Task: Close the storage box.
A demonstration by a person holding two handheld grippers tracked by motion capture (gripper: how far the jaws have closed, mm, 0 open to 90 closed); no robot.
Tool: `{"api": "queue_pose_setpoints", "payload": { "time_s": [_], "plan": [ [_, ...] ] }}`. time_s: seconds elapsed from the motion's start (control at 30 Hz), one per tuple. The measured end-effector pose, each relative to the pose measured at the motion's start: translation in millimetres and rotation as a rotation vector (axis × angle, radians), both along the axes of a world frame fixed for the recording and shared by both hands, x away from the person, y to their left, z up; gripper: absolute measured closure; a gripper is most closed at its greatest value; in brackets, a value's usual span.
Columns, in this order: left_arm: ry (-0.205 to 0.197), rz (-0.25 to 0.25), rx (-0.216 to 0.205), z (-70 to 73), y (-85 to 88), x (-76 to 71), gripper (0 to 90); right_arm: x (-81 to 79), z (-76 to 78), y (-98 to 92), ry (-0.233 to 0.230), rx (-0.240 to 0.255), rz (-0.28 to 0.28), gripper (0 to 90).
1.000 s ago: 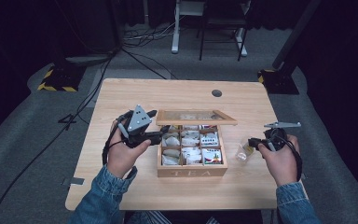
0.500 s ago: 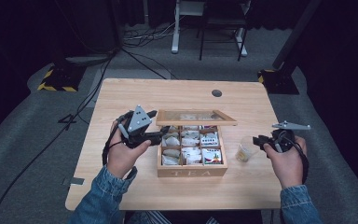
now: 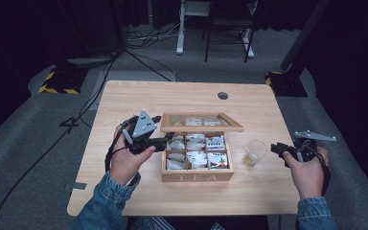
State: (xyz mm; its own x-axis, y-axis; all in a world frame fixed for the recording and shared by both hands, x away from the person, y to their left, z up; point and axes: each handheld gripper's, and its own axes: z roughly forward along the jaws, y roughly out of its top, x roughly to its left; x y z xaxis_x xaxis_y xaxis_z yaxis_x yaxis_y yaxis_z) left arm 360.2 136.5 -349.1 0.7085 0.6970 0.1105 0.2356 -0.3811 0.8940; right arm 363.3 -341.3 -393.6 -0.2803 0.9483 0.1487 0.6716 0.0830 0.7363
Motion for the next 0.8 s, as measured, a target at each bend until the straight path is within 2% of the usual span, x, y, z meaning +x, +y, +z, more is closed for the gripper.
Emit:
{"api": "queue_pose_setpoints", "payload": {
  "time_s": [0.17,0.3,0.43,0.53,0.7,0.77,0.8],
  "plan": [
    [0.009,0.007,0.013,-1.3,-1.5,-3.2,34.8,-2.1,-11.5,-9.5,0.004,0.019,-0.021,67.2],
    [0.012,0.013,0.019,-2.5,-3.0,-5.0,34.8,-1.7,-26.0,-15.3,-0.018,-0.018,-0.012,56.9],
    [0.025,0.010,0.027,-7.2,-4.8,-5.7,34.8,1.1,-42.2,-20.3,-0.024,-0.024,0.017,50.8],
    [0.033,0.020,0.036,-11.8,-5.9,-5.7,34.8,4.6,-57.4,-24.4,-0.034,-0.051,0.040,45.6],
    [0.026,0.030,0.049,-14.7,-9.3,-9.0,34.9,6.7,-79.4,-28.6,-0.061,-0.051,0.038,42.4],
    [0.025,0.028,0.056,-15.7,-12.3,-11.6,34.8,8.1,-84.3,-30.2,-0.044,-0.080,0.052,41.8],
    [0.021,0.031,0.064,-16.0,-13.2,-12.9,34.6,8.1,-85.6,-31.6,-0.050,-0.083,0.054,41.6]
  ]
}}
